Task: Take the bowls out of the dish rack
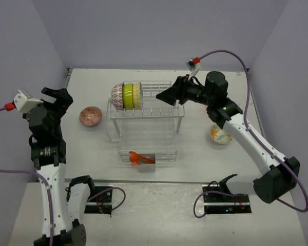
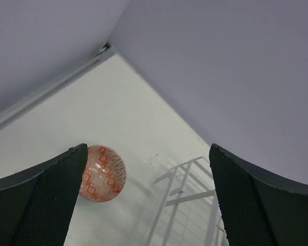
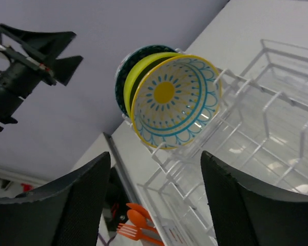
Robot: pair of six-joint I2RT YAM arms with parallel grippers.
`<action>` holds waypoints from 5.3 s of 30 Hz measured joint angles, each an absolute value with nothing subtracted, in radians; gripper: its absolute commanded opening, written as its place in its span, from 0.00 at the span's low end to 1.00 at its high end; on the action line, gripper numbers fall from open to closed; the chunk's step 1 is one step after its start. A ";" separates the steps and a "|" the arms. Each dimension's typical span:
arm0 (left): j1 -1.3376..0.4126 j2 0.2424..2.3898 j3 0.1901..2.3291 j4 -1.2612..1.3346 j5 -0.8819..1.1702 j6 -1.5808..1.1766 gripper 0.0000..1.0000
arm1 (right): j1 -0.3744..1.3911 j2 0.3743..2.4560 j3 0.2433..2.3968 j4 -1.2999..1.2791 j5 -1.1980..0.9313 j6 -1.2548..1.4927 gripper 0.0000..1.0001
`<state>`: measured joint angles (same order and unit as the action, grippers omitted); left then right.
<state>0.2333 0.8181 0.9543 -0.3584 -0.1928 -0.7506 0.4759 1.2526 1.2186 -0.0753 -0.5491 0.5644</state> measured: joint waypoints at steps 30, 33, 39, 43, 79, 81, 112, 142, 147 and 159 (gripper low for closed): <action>0.017 0.373 0.742 -0.479 -0.218 -0.408 1.00 | 0.590 1.651 1.477 0.021 -0.822 0.642 0.28; 0.017 0.360 0.740 -0.479 -0.218 -0.408 1.00 | 0.588 1.665 1.477 0.028 -0.812 0.649 0.23; 0.017 0.359 0.739 -0.479 -0.217 -0.408 1.00 | 0.595 1.687 1.482 0.070 -0.827 0.677 0.20; 0.017 0.358 0.738 -0.478 -0.217 -0.408 1.00 | 0.599 1.694 1.480 0.099 -0.829 0.701 0.05; -0.014 0.337 0.737 -0.478 -0.213 -0.407 1.00 | 0.533 1.404 1.285 0.221 -0.661 0.811 0.00; -0.014 0.337 0.737 -0.478 -0.213 -0.407 1.00 | 0.525 1.383 1.285 0.189 -0.641 0.788 0.00; -0.108 0.349 0.723 -0.477 -0.187 -0.406 1.00 | 0.353 1.297 1.304 -1.014 0.363 0.208 0.00; -0.202 0.341 0.723 -0.477 -0.170 -0.400 1.00 | 0.353 1.499 1.160 -1.010 0.403 0.196 0.02; -0.213 0.331 0.723 -0.476 -0.164 -0.399 1.00 | 0.350 1.563 1.158 -1.005 0.406 0.197 0.03; -0.225 0.326 0.723 -0.476 -0.160 -0.398 1.00 | 0.333 1.642 1.158 -0.972 0.435 0.200 0.32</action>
<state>-0.2253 0.3260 0.7235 -0.4763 -0.1596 -0.3985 0.3332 1.6421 1.1580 -0.9718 0.4351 0.2001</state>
